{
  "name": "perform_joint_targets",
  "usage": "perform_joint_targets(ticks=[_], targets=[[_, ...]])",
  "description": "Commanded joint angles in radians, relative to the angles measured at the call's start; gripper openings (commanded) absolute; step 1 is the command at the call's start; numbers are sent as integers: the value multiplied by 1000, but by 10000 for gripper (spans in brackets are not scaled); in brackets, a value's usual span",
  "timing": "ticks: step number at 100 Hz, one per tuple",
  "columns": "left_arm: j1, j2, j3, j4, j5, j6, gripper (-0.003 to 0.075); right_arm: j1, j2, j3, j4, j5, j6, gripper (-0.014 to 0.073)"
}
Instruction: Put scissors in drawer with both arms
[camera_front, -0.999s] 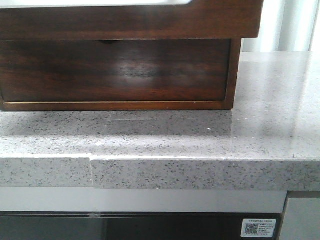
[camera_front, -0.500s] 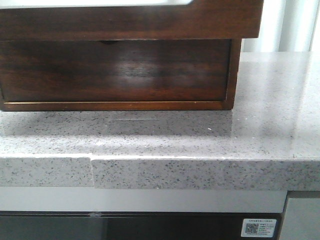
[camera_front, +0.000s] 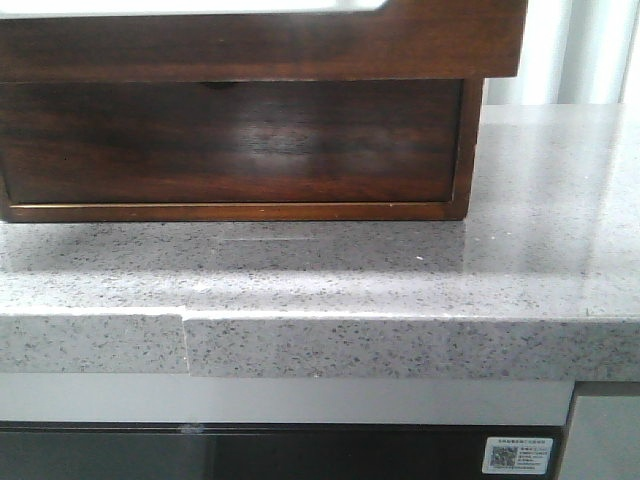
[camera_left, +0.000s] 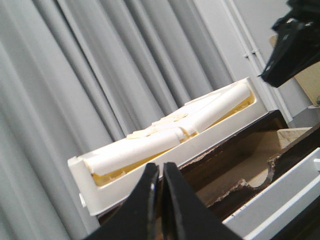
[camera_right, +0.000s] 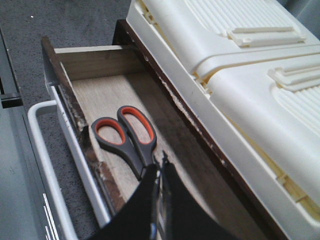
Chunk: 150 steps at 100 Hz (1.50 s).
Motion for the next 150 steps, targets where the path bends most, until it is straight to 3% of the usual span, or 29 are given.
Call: perform_joint_targets(ticks=[1,40,60,82,150], targets=[[-7,-34,-2,-65,0,-32,-19,0,-97,51,27,-102,12,-60],[-7,-89,228,-323,-43,-34,-19,0,-623,611,182,-440,12,-60],[-7,-89,304,-383,-40,-34,-19,0,-909,873,226,-461,12,-61],[-7,-89,349,-383,-34,-34,-18,0,-1161,1045,226,-466,12,-61],[5,-91,422,-410,-23,-34,-19,0,-1130,1129,226,-442,12,-61]])
